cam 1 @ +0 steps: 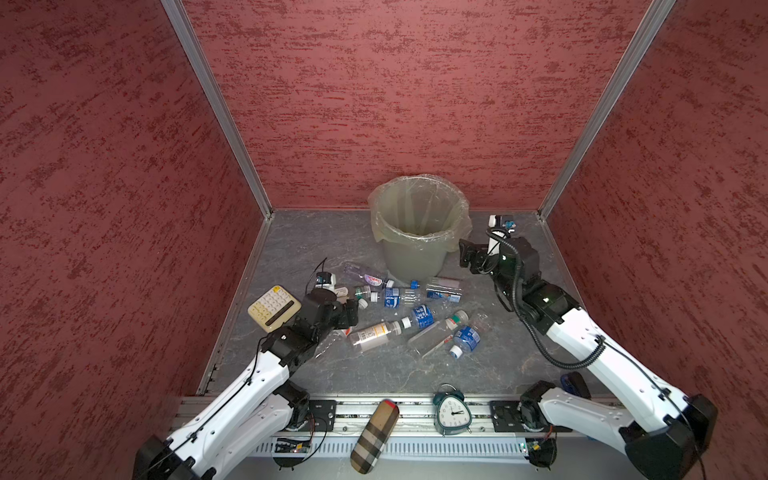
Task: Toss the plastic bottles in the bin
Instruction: 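Lower the left gripper onto the yellow-labelled bottle while the right gripper withdraws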
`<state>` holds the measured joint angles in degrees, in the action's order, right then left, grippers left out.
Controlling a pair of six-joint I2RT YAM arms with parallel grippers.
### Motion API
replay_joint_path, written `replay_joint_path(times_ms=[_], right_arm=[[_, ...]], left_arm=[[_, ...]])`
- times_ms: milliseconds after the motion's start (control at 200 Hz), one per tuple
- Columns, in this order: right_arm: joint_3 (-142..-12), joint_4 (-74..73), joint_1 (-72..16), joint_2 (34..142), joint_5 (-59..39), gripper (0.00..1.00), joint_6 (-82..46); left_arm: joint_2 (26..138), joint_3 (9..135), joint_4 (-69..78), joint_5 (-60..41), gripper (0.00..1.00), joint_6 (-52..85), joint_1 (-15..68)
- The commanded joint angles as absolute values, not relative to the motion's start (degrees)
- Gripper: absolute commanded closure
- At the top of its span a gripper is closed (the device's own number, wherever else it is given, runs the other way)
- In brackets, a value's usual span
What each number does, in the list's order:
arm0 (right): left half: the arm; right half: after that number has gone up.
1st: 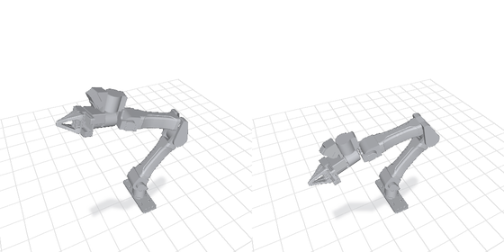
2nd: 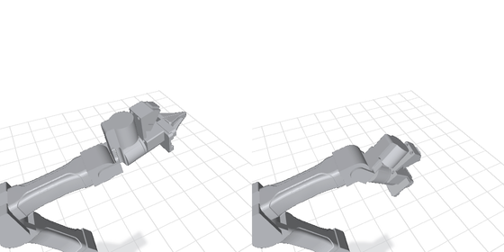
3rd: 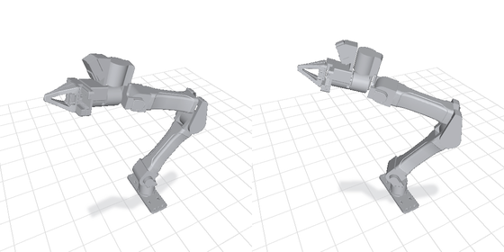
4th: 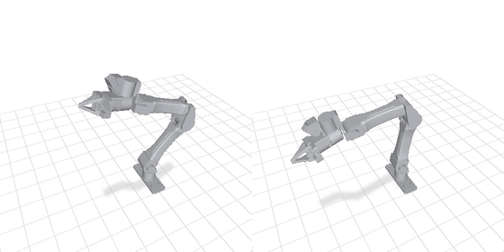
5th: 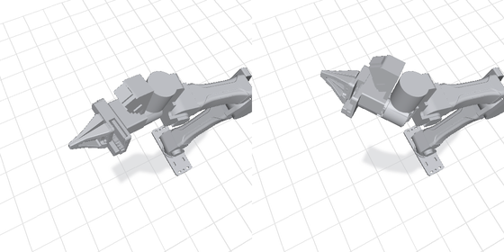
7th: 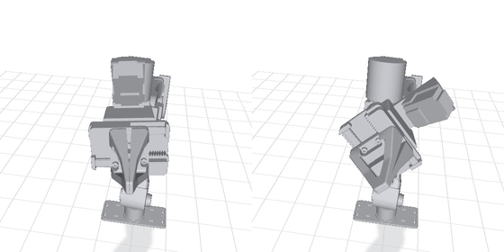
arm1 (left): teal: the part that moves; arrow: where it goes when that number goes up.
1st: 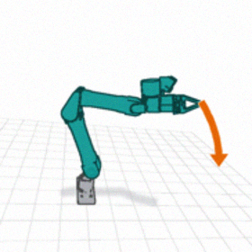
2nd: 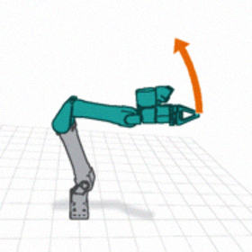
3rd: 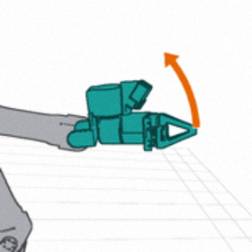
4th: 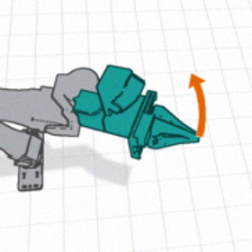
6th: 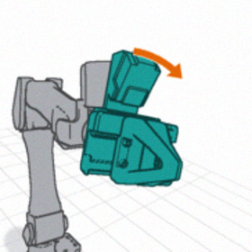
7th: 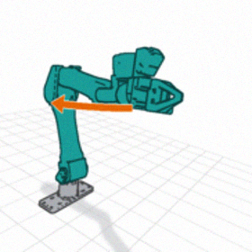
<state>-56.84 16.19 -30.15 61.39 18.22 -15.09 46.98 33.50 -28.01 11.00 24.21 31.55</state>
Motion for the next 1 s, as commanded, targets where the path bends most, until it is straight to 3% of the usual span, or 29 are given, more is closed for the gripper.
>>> replay_joint_path(times_ms=[0,316,451,997], right_arm=[[-55.37,18.06,-30.01,60.39,17.71,0.07,-16.69],[-51.88,19.09,-29.92,58.85,16.41,0.07,-17.55],[-50.33,20.08,-29.95,58.29,15.65,0.06,-18.87],[-46.37,24.26,-29.97,55.28,17.40,0.05,-21.36]], left_arm=[[49.00,37.17,-35.59,14.42,0.14,27.22,34.29],[56.57,40.21,-37.62,7.33,0.13,28.02,41.92],[59.60,40.95,-37.13,5.97,0.07,26.72,44.45],[70.51,43.13,-32.33,-0.69,0.05,21.45,44.74]])
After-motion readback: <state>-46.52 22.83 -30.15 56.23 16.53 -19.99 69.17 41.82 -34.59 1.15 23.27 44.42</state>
